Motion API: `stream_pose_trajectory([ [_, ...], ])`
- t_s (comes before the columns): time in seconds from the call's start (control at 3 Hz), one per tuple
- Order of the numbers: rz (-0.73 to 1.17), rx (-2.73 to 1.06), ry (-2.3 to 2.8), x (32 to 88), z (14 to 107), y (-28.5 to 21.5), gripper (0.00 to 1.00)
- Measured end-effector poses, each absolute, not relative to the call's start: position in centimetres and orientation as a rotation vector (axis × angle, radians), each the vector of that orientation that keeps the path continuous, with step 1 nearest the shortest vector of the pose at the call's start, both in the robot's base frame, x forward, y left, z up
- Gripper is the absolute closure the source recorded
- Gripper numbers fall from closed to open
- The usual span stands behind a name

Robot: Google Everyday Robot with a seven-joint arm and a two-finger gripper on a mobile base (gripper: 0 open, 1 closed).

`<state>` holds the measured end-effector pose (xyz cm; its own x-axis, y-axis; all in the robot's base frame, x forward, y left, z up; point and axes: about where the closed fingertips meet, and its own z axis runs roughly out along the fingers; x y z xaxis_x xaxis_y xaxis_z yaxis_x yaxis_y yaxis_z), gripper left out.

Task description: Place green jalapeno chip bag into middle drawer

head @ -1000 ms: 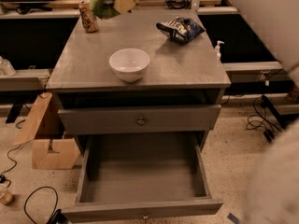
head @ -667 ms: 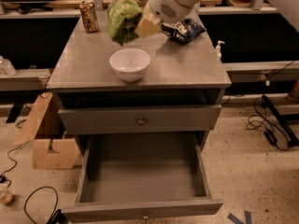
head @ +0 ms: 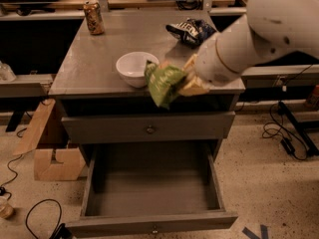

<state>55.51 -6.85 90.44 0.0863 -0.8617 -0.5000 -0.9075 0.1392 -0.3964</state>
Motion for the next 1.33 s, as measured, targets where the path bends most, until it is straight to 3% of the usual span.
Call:
stream_pose_trajectory([
  [1.33,0.199,-1.8,1.673,52.8,82.8,-8.3,1.0],
])
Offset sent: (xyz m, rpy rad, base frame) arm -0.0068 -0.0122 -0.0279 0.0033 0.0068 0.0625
